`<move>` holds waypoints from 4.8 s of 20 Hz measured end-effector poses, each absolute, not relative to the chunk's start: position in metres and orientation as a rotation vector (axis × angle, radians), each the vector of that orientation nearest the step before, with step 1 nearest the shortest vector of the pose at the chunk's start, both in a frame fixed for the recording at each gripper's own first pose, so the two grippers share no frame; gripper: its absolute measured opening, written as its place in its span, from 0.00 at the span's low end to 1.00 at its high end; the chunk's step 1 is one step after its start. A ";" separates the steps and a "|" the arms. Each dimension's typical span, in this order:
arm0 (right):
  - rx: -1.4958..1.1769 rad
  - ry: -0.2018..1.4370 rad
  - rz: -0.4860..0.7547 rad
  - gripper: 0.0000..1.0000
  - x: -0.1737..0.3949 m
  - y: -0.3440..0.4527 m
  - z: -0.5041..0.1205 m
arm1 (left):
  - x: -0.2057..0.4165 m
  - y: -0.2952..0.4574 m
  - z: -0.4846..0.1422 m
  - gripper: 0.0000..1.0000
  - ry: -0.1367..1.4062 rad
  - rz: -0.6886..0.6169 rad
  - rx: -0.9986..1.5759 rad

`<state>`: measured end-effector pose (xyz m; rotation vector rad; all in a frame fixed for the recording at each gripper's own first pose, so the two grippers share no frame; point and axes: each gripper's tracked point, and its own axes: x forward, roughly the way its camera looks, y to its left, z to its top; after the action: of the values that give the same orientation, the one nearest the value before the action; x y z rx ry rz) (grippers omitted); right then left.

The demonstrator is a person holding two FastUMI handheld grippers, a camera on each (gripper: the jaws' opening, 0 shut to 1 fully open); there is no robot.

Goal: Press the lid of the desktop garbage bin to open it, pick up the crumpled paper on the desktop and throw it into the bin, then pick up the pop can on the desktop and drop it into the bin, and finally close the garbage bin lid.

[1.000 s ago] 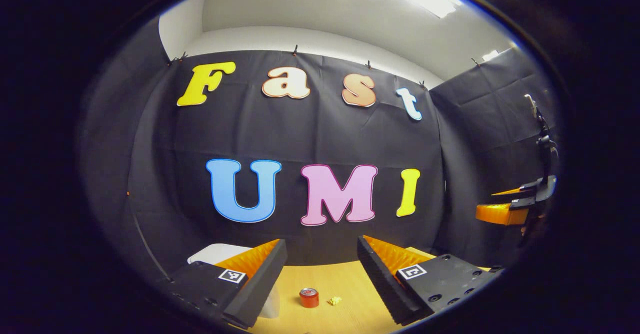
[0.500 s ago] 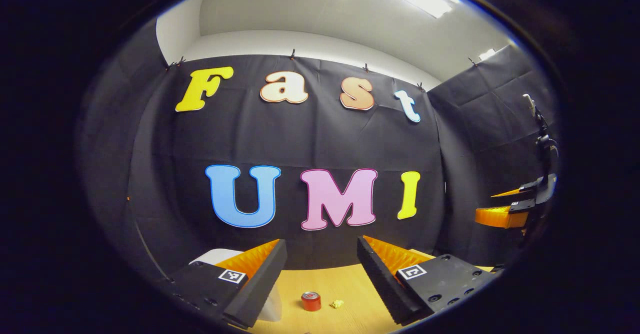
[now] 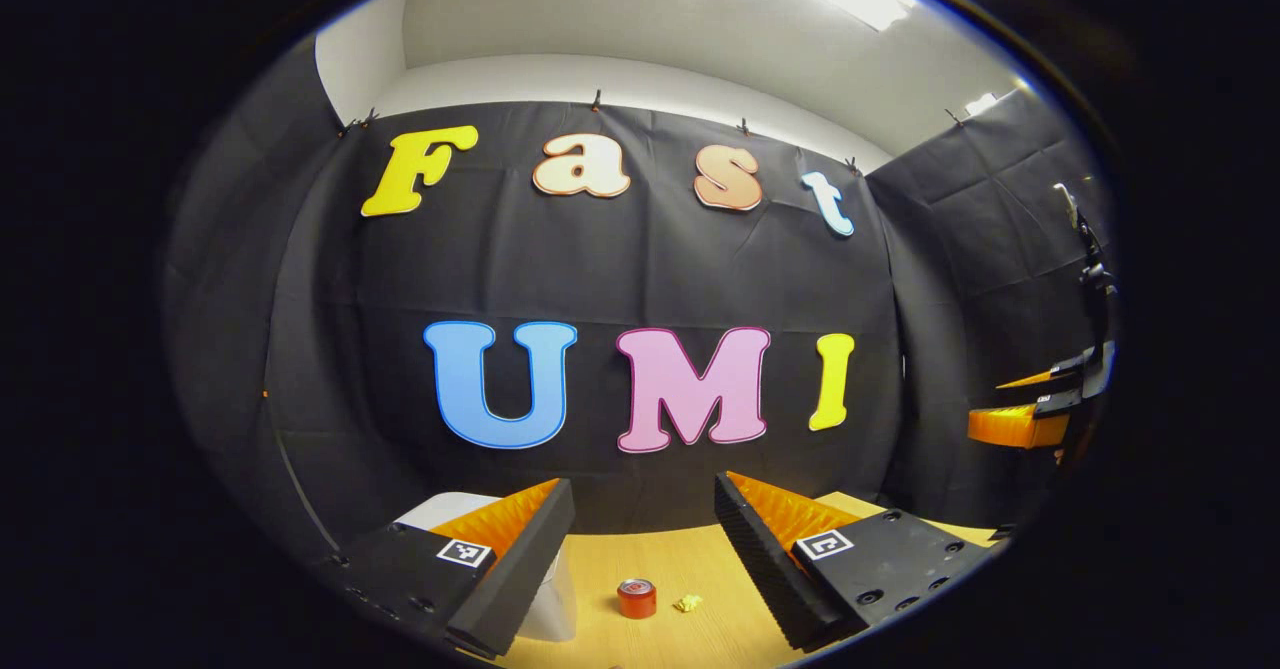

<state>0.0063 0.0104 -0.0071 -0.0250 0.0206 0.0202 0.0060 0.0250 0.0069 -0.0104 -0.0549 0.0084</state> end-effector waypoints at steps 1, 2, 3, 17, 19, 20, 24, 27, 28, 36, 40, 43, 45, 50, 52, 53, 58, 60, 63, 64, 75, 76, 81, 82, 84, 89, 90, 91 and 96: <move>-0.027 0.020 0.017 0.96 0.007 0.010 -0.007 | 0.008 0.032 0.005 0.94 -0.048 0.016 -0.009; -0.029 0.022 0.014 0.96 0.007 0.010 -0.007 | 0.010 0.040 0.003 0.94 -0.042 0.023 -0.009; -0.028 0.023 0.009 0.96 0.007 0.010 -0.007 | 0.012 0.049 0.003 0.92 -0.036 0.032 -0.009; -0.044 0.041 0.079 0.96 0.028 0.037 -0.024 | 0.066 0.175 -0.046 0.06 0.131 0.118 0.031; -0.036 0.059 0.121 0.97 0.045 0.042 -0.033 | 0.082 0.190 -0.063 0.06 0.189 0.145 0.056; -0.027 0.059 0.142 0.96 0.056 0.046 -0.035 | 0.089 0.195 -0.072 0.06 0.216 0.152 0.046; 0.004 0.084 0.221 0.97 0.108 0.059 -0.052 | 0.117 0.203 -0.120 0.05 0.356 0.146 -0.046; 0.012 0.104 0.282 0.97 0.145 0.069 -0.069 | 0.132 0.206 -0.153 0.05 0.447 0.139 0.011; 0.011 0.109 0.303 0.97 0.156 0.072 -0.075 | 0.134 0.208 -0.167 0.05 0.498 0.151 0.014; 0.012 0.204 0.405 0.97 0.206 0.101 -0.126 | 0.139 0.217 -0.199 0.06 0.630 0.205 0.023; 0.001 0.236 0.447 0.97 0.205 0.136 -0.144 | 0.134 0.216 -0.202 0.06 0.658 0.193 -0.003; -0.023 0.325 0.436 0.97 0.206 0.153 -0.175 | 0.140 0.217 -0.190 0.06 0.596 0.176 0.025; -0.038 0.373 0.424 0.98 0.204 0.165 -0.194 | 0.139 0.217 -0.179 0.06 0.572 0.173 0.050; -0.086 0.490 0.422 0.98 0.199 0.183 -0.240 | 0.145 0.217 -0.113 0.11 0.373 0.140 0.095; -0.097 0.514 0.423 0.98 0.199 0.190 -0.251 | 0.141 0.227 -0.091 0.15 0.326 0.157 0.080; -0.100 0.517 0.425 0.98 0.201 0.194 -0.254 | 0.138 0.231 -0.079 0.17 0.298 0.166 0.079; -0.134 0.565 0.436 0.97 0.216 0.208 -0.286 | 0.101 0.234 -0.023 0.18 0.187 0.178 0.162; -0.133 0.600 0.432 0.98 0.223 0.210 -0.303 | 0.076 0.230 -0.003 0.19 0.149 0.194 0.153; -0.147 0.662 0.432 0.98 0.236 0.215 -0.337 | 0.039 0.221 0.004 0.30 0.137 0.232 0.112; -0.158 0.685 0.435 0.98 0.239 0.218 -0.351 | 0.029 0.215 0.008 0.35 0.129 0.236 0.100; -0.095 0.932 0.396 0.98 0.262 0.241 -0.454 | -0.057 0.209 0.008 0.95 0.169 0.424 0.055; -0.111 0.937 0.402 0.98 0.261 0.242 -0.457 | -0.061 0.211 0.008 0.95 0.174 0.435 0.060; -0.174 0.933 0.432 0.40 0.255 0.241 -0.458 | -0.079 0.223 0.007 0.95 0.187 0.504 0.052; -0.187 0.894 0.439 0.35 0.257 0.241 -0.447 | -0.079 0.224 0.006 0.95 0.186 0.508 0.045; -0.218 0.768 0.445 0.35 0.267 0.242 -0.410 | -0.079 0.226 0.004 0.95 0.186 0.507 0.037; -0.127 0.436 0.473 0.34 0.292 0.266 -0.287 | -0.067 0.225 0.002 0.95 0.159 0.481 -0.007; -0.100 0.378 0.486 0.34 0.295 0.275 -0.259 | -0.064 0.224 0.001 0.95 0.154 0.469 -0.018; -0.074 0.328 0.505 0.34 0.300 0.287 -0.232 | -0.060 0.222 -0.001 0.95 0.154 0.459 -0.026; -0.006 0.130 0.669 0.34 0.282 0.343 -0.125 | -0.053 0.222 -0.001 0.95 0.151 0.431 -0.020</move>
<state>0.2817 0.3430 -0.1254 -0.0057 0.1301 0.6689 -0.0528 0.2223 -0.0005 -0.0198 0.1511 0.4313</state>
